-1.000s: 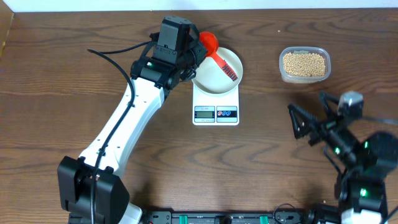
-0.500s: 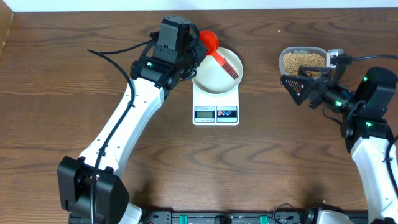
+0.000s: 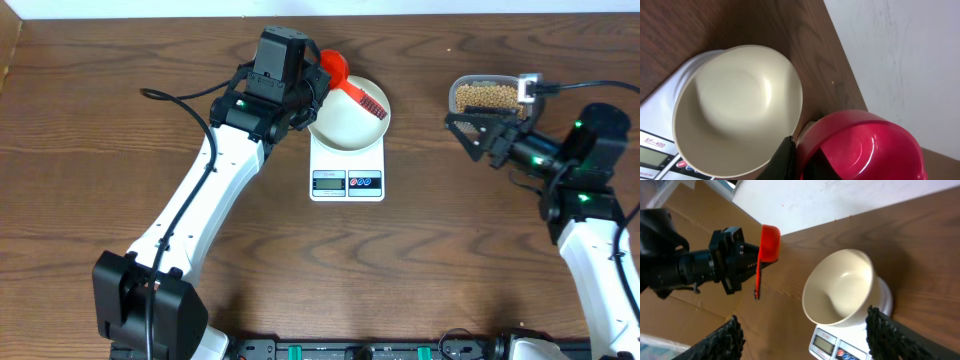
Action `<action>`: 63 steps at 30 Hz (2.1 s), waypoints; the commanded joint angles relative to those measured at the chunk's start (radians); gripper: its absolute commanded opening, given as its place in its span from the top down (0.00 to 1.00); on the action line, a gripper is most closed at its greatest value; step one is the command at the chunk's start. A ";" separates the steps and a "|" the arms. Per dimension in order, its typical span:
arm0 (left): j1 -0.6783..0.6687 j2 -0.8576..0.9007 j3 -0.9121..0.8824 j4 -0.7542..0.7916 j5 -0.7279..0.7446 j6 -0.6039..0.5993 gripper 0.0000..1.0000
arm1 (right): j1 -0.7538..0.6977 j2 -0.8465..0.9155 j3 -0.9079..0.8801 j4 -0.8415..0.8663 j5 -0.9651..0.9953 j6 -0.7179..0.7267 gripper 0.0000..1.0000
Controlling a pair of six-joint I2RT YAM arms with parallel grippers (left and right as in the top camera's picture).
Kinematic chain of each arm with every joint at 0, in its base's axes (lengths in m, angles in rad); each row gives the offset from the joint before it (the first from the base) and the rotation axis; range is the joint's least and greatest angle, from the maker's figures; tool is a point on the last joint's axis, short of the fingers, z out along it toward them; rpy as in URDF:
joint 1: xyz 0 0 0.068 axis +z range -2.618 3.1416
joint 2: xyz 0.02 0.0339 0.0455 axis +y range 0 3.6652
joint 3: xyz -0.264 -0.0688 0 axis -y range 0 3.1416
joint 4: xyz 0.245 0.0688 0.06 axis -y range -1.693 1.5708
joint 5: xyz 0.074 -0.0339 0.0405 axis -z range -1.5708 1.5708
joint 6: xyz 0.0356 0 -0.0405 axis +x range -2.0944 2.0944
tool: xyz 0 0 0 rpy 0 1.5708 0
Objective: Scoop item into bowl and weigh 50g on scale
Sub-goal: 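Move the right gripper toward the scoop held by the left gripper, then close the right gripper on the scoop handle, then open left gripper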
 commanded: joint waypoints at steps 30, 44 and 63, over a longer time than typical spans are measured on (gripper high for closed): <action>-0.091 0.000 0.005 -0.028 -0.003 -0.191 0.93 | 0.303 0.160 0.023 0.406 0.164 0.285 0.53; -0.112 0.000 0.005 -0.063 -0.003 -0.176 0.92 | 0.326 0.187 0.023 0.403 0.164 0.274 0.71; -0.115 0.000 0.005 -0.074 -0.002 -0.168 0.93 | 0.327 0.189 0.023 0.378 0.164 0.255 0.84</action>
